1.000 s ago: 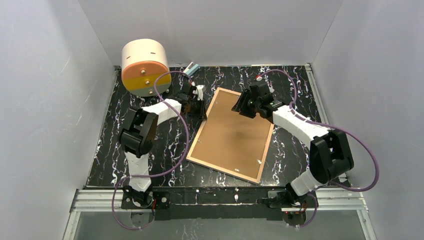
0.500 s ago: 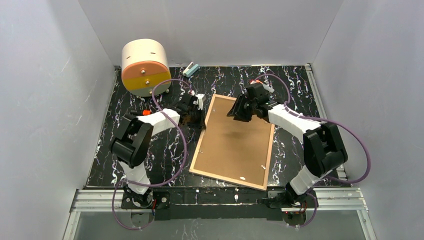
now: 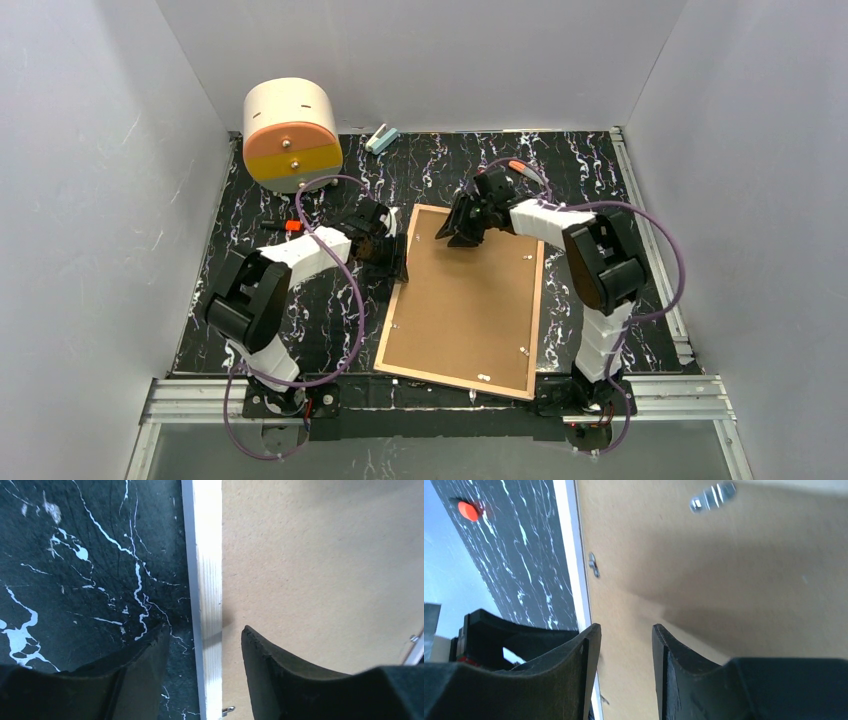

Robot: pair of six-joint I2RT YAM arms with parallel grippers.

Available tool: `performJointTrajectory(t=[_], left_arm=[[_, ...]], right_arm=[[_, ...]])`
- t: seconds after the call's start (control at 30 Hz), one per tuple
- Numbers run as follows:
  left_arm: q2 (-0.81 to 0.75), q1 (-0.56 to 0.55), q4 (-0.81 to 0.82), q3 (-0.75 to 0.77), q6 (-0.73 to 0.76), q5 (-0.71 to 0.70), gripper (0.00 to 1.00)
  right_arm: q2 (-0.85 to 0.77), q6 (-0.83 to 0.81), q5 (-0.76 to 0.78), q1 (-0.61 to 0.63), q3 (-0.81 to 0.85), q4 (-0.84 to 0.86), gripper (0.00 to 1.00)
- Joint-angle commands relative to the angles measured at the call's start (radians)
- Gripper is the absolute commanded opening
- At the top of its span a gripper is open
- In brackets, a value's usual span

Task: Put the photo into the frame
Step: Install the photo frame at the center of the board.

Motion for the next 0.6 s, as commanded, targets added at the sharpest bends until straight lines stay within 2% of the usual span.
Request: performJointTrajectory(t=[0.0, 0.07, 0.27, 0.43, 0.57], left_arm=[[0.022, 0.027, -0.007, 0.062, -0.040, 0.032, 0.53], [0.044, 0.030, 0.020, 0.069, -0.052, 0.042, 0.49], [0.091, 0.030, 0.039, 0.060, -0.056, 0.030, 0.26], [0.096, 0.031, 0.039, 0.032, -0.053, 0.010, 0.15], [0.099, 0.031, 0.044, 0.026, -0.062, 0.000, 0.09]], right_arm=[[0.086, 0.004, -0.063, 0.008, 0.127, 0.073, 0.51], [0.132, 0.006, -0.065, 0.012, 0.181, 0.071, 0.50], [0.228, 0.007, -0.055, 0.033, 0.271, 0.071, 0.48], [0.281, -0.007, -0.086, 0.058, 0.316, 0.055, 0.47], [0.306, -0.018, -0.112, 0.077, 0.331, 0.058, 0.47]])
